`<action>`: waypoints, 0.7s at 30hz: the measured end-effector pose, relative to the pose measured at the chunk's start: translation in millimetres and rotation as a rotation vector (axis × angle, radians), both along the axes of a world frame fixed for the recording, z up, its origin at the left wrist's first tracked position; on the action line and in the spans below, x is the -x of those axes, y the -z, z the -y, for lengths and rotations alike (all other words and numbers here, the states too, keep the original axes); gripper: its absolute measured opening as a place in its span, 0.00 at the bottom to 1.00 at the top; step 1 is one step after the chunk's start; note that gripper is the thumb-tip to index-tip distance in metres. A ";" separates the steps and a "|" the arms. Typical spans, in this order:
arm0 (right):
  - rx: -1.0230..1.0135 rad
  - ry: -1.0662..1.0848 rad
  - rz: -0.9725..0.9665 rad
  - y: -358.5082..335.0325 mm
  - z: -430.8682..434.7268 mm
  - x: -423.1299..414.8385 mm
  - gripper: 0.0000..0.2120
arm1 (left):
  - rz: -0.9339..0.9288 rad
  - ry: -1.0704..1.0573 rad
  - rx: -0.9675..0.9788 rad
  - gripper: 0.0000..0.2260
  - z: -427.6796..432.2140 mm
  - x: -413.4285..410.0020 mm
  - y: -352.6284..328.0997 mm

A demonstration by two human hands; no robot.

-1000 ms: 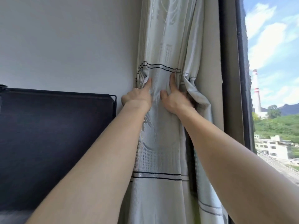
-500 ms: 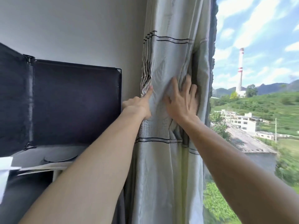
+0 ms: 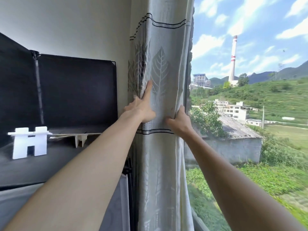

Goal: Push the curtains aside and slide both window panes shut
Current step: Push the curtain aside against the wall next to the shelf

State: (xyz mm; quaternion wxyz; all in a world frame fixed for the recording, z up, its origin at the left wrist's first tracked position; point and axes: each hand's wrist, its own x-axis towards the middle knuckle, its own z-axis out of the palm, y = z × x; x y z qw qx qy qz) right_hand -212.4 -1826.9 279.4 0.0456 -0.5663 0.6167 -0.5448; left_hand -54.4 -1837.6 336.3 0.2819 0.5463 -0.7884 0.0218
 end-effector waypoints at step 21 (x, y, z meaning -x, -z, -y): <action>-0.373 0.193 -0.315 124.6 -199.6 3.9 0.29 | 0.175 0.189 0.425 0.20 -129.0 14.4 157.0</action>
